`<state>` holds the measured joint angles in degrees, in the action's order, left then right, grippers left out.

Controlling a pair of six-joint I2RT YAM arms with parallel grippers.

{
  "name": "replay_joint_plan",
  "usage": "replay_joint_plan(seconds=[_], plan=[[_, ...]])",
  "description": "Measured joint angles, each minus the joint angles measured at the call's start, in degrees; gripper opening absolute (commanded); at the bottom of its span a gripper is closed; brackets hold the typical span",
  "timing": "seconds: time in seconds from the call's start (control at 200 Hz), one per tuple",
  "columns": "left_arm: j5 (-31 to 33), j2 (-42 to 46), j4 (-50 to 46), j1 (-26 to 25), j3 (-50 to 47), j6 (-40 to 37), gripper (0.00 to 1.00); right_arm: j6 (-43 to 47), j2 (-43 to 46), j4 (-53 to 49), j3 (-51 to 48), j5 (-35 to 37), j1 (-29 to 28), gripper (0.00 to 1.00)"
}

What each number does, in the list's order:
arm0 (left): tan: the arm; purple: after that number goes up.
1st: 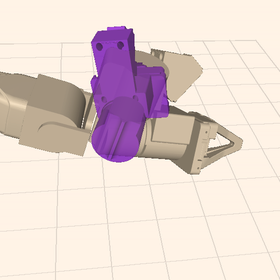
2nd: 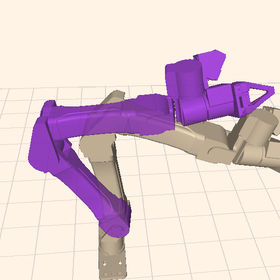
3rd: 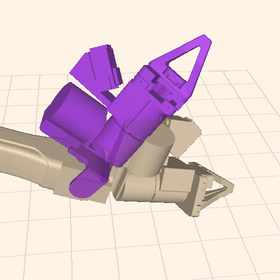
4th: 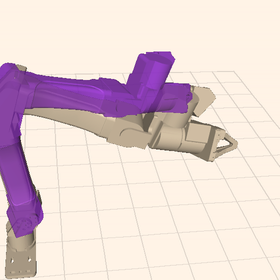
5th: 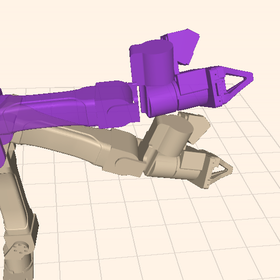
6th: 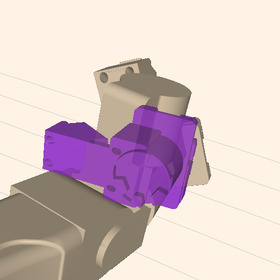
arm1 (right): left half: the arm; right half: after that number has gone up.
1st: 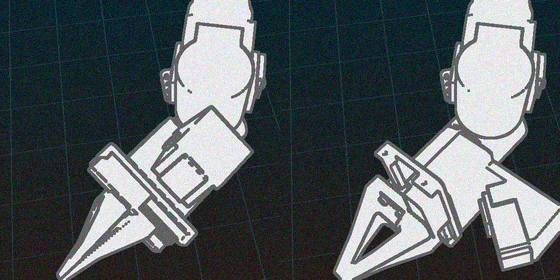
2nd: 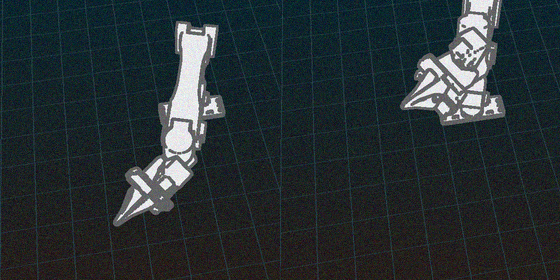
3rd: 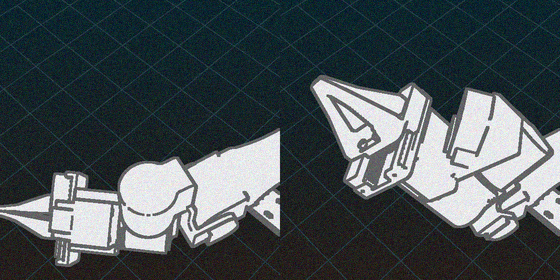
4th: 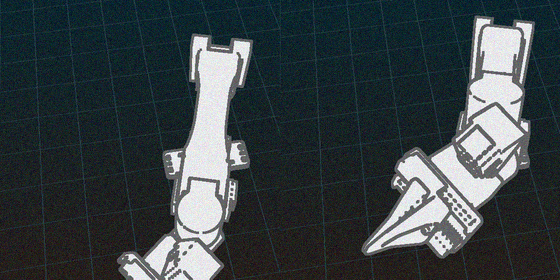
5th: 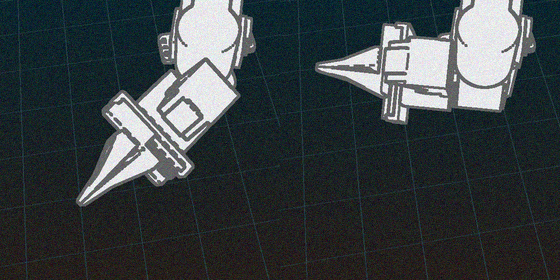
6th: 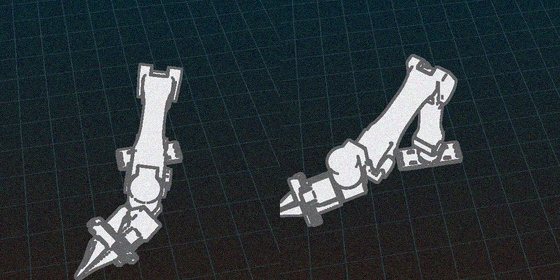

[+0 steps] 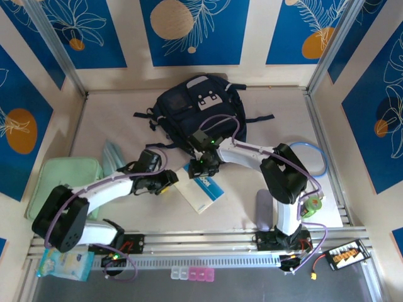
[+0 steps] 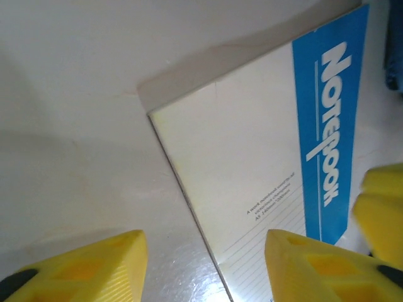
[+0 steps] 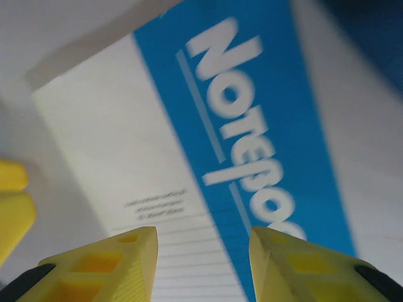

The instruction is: Pack books, pencil case, and school supplies into a backpack

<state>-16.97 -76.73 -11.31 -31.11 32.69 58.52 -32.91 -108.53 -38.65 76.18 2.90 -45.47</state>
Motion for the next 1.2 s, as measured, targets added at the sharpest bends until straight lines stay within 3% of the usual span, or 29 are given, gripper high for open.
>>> replay_joint_plan(seconds=[0.255, 0.505, 0.915, 1.2], plan=[[-1.44, -3.74, 1.86, -0.31, 0.26, 0.39, 0.38, 1.51, -5.01, 0.02, 1.53, 4.22, 0.22, 0.44], [-2.58, -5.16, 5.05, -0.42, 0.61, 1.01, 0.32, 1.09, -5.01, 0.7, 1.07, 3.32, 0.81, 0.44], [-2.73, -6.49, 5.7, -0.42, 1.01, 1.22, 0.42, -0.2, -4.9, 1.84, 0.15, -0.11, 2.38, 0.44], [-4.26, -7.89, 5.9, -0.13, 1.92, 2.64, 0.41, -0.17, -4.9, 2.05, -0.09, -0.31, 2.43, 0.44]])
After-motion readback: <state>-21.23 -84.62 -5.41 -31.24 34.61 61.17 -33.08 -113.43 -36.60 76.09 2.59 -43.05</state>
